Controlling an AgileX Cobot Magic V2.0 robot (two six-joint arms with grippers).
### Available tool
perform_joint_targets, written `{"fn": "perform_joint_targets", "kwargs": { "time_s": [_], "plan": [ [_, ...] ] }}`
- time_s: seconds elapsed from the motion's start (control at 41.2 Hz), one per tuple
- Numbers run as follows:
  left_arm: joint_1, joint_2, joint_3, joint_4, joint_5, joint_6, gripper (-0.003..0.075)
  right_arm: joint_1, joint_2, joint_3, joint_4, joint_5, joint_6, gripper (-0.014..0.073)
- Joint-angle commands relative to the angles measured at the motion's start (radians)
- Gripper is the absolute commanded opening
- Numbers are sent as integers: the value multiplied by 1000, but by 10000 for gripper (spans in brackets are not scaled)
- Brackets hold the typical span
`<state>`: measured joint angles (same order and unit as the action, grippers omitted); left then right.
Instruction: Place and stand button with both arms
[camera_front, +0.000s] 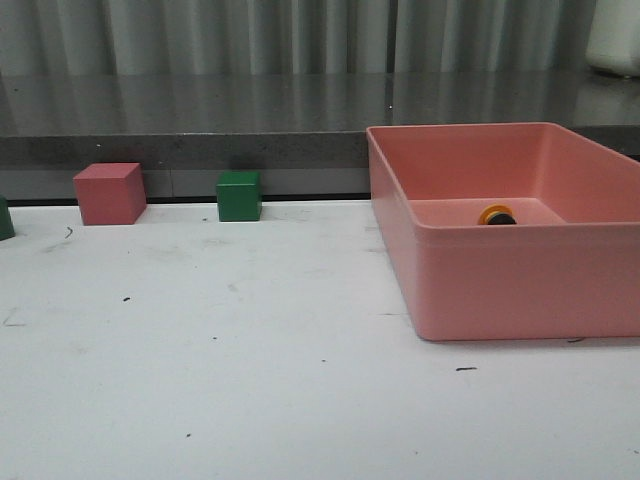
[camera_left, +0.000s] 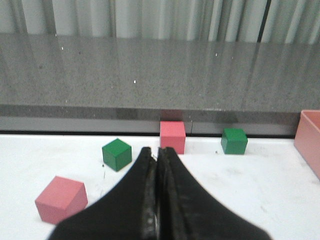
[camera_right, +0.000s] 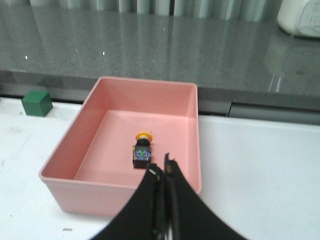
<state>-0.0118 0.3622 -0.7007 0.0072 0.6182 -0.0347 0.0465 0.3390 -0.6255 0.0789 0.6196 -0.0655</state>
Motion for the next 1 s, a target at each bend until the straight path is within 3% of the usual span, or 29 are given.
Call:
{"fn": "perform_joint_targets", "kwargs": {
  "time_s": [0.0,0.364,0.462,0.583,0.656,0.802,0.972],
  "plan": [
    [2,40,-29,-7,-47,-4,-20,-5,52,-35,-4,-24,-8,-118],
    [2,86,19,-7,-40,-4,-6,-5,129,-3,-4,38,-8,-85],
    [2,86,21,-7,-40,-4,109,-5,140,-3,-4,41,-8,98],
    [2,86,21,-7,-47,-4,380,-5,140,-3,-4,41,-8,407],
    [2,86,21,-13,-47,-4,483,-5,140,-3,-4,46,-8,521],
    [-5,86,21,-64,-57,-4,491,-5,141,-7,-4,49,-8,563],
    [-117,96,19,-98,-64,-2,491,-5,216,-67,15,112,-8,563]
  ]
}}
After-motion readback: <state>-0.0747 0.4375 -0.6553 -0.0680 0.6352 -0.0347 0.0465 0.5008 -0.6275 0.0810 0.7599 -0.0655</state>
